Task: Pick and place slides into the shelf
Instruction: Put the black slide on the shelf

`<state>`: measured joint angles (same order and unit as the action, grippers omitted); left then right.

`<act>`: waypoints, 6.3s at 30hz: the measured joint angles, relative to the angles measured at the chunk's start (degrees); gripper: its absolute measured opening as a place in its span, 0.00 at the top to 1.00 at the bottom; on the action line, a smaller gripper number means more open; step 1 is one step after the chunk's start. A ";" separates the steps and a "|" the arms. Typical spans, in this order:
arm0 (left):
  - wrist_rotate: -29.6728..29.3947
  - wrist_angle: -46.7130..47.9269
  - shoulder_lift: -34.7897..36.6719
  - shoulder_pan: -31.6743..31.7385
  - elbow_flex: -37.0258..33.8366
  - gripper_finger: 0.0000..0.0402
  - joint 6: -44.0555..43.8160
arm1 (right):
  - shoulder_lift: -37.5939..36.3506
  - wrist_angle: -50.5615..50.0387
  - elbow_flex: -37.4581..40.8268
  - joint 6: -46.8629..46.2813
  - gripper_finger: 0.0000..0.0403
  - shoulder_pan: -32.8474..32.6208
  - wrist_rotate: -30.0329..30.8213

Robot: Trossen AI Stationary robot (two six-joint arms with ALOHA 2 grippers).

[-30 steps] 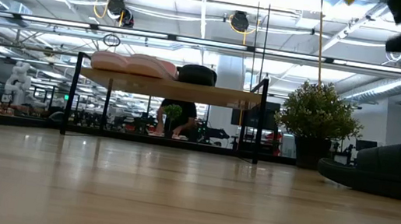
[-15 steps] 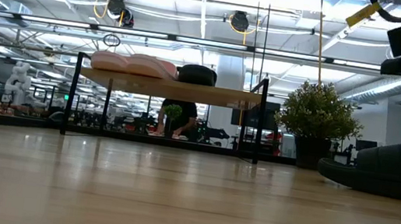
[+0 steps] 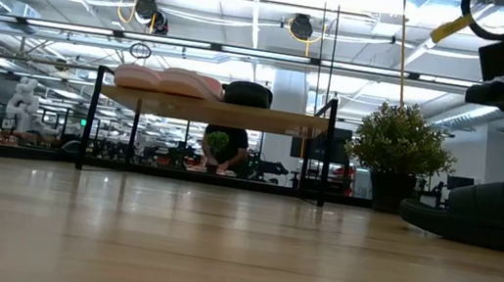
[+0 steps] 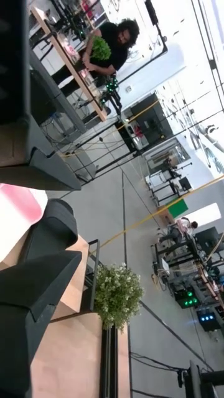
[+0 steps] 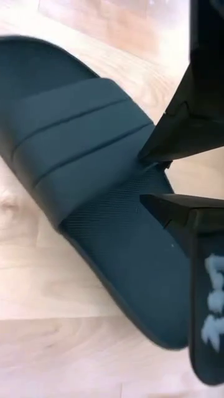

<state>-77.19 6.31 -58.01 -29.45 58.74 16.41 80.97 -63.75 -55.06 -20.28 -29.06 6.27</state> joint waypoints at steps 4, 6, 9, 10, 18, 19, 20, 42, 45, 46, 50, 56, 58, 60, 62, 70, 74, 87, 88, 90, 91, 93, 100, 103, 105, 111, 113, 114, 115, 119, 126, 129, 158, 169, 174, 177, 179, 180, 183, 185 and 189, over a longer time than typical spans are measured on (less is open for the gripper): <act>0.00 0.01 -0.01 0.51 0.00 0.56 0.00 | 0.00 2.08 1.71 0.18 0.79 -0.02 0.15; 0.00 0.00 -0.01 0.68 0.00 0.56 0.00 | 0.00 2.43 2.11 0.09 0.79 -0.04 1.62; 0.00 -0.07 -0.01 1.00 0.00 0.56 -0.03 | 0.00 2.49 2.19 0.04 0.79 -0.03 5.29; 0.00 -0.09 -0.01 1.13 0.00 0.56 -0.03 | 0.00 2.44 2.20 0.12 0.79 0.06 6.47; 0.00 -0.13 -0.01 1.31 0.00 0.56 -0.21 | 0.00 2.69 2.20 1.47 0.79 0.11 9.14; 0.01 -0.13 -0.01 1.31 0.00 0.56 -0.32 | 0.00 2.69 2.22 1.47 0.79 0.11 9.65; 0.01 -0.15 -0.01 1.31 0.00 0.56 -0.44 | 0.00 2.80 2.20 1.47 0.79 0.11 10.20; 0.05 -0.17 -0.01 1.31 0.00 0.56 -0.64 | 0.04 11.55 4.11 1.53 0.79 0.07 16.25; 0.05 -0.17 -0.01 1.31 0.00 0.56 -0.66 | 0.04 12.62 5.02 1.53 0.79 0.07 16.25; 0.05 -0.17 -0.01 1.31 0.00 0.56 -0.66 | 0.04 12.68 5.13 1.53 0.79 0.07 16.36; 0.05 -0.17 -0.01 1.31 -0.02 0.56 -0.68 | 0.04 12.77 5.14 1.77 0.79 0.04 19.05; 0.05 -0.17 -0.01 1.31 -0.02 0.56 -0.76 | 0.07 12.84 5.20 3.06 0.79 0.11 22.49; 0.05 -0.17 -0.01 1.31 -0.02 0.56 -0.86 | 0.07 12.97 5.20 3.11 0.79 0.11 23.34; 0.05 -0.17 -0.01 1.31 -0.02 0.56 -0.86 | 0.07 13.06 5.20 3.06 0.79 0.09 24.43; 0.05 -0.17 -0.01 1.31 -0.02 0.56 -0.86 | 0.07 13.36 5.20 3.06 0.79 0.09 25.52; 0.06 -0.17 -0.01 1.31 -0.02 0.56 -0.84 | 0.07 15.07 5.20 3.06 0.79 0.20 25.28; 0.07 -0.17 -0.01 1.31 -0.02 0.56 -0.84 | 0.07 16.55 5.20 3.64 0.79 0.20 23.61; 0.07 -0.16 -0.01 1.28 -0.02 0.56 -0.66 | 0.91 17.38 6.37 6.07 0.79 1.40 23.79; 0.07 -0.17 -0.01 1.28 -0.02 0.56 -0.66 | 1.16 17.63 6.45 6.23 0.79 1.40 23.98; 0.07 -0.16 -0.01 1.28 -0.02 0.56 -0.61 | 1.64 17.67 6.49 6.23 0.79 1.38 24.86; 0.07 -0.16 -0.01 1.28 -0.02 0.56 -0.60 | 1.70 17.70 6.51 6.21 0.79 1.36 25.47; 0.07 -0.15 -0.01 1.28 -0.02 0.56 -0.57 | 1.88 17.94 6.51 6.27 0.79 1.38 27.03; 0.07 -0.17 -0.01 1.28 -0.02 0.56 -0.57 | 3.75 18.18 6.55 6.45 0.79 1.95 29.87; 0.07 -0.16 -0.01 1.29 -0.02 0.56 -0.57 | 4.77 18.49 6.55 6.43 0.81 2.83 29.99; 0.07 -0.15 -0.01 1.28 -0.02 0.56 -0.57 | 5.41 18.67 6.55 6.45 0.85 3.32 30.11; 0.07 -0.17 0.01 1.28 -0.02 0.56 -0.57 | 5.88 19.25 6.47 6.31 0.98 3.90 31.11; 0.07 -0.15 0.00 1.28 -0.02 0.56 -0.46 | 5.92 18.78 6.17 5.94 0.98 3.89 31.52; 0.07 -0.15 0.00 1.28 -0.02 0.56 -0.42 | 5.92 18.28 5.71 5.94 0.98 3.90 31.53; 0.07 -0.15 -0.01 1.28 -0.02 0.56 -0.42 | 5.93 17.52 4.99 6.00 0.99 3.92 31.51; 0.07 -0.15 -0.01 1.29 -0.02 0.56 -0.40 | 6.08 13.56 0.46 6.11 0.99 4.09 31.41; 0.07 -0.15 -0.01 1.28 -0.02 0.56 -0.40 | 6.03 2.77 -15.72 6.01 1.00 4.02 31.18; 0.07 -0.15 -0.01 1.28 -0.02 0.56 -0.45 | 6.03 -0.36 -24.01 5.59 1.00 4.73 32.71; 0.09 -0.57 -0.01 1.28 -0.02 0.56 0.06 | 20.21 25.84 -42.19 45.37 1.00 41.13 47.31; 0.09 -0.57 0.01 1.31 -0.02 0.56 0.17 | 22.91 28.88 -42.19 51.02 1.00 42.94 48.99; 0.09 -0.57 -0.01 1.31 -0.02 0.56 0.43 | 22.91 28.74 -42.19 51.02 1.00 43.99 49.04; 0.09 -0.57 -0.01 1.31 -0.02 0.56 0.41 | 22.91 28.81 -42.19 51.02 1.00 44.04 49.06; 0.09 -0.57 -0.01 1.31 -0.02 0.56 0.41 | 22.91 28.81 -42.19 51.02 1.00 44.04 49.16; 0.09 -0.57 0.00 1.31 -0.02 0.56 0.41 | 22.91 28.81 -42.19 51.02 1.00 44.04 49.27; 0.09 -0.57 -0.01 1.31 -0.02 0.56 0.41 | 22.74 28.83 -42.19 51.65 1.00 43.81 51.63; 0.09 -0.57 -0.01 1.31 -0.02 0.56 0.41 | 22.45 29.29 -42.19 52.69 1.00 43.62 52.53; 0.09 -0.59 0.00 1.31 -0.02 0.56 0.40 | 21.81 29.56 -42.28 53.94 1.00 43.74 52.28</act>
<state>-77.10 5.72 -58.01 -28.14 58.72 16.80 102.78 -34.20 -97.34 33.66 14.68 58.55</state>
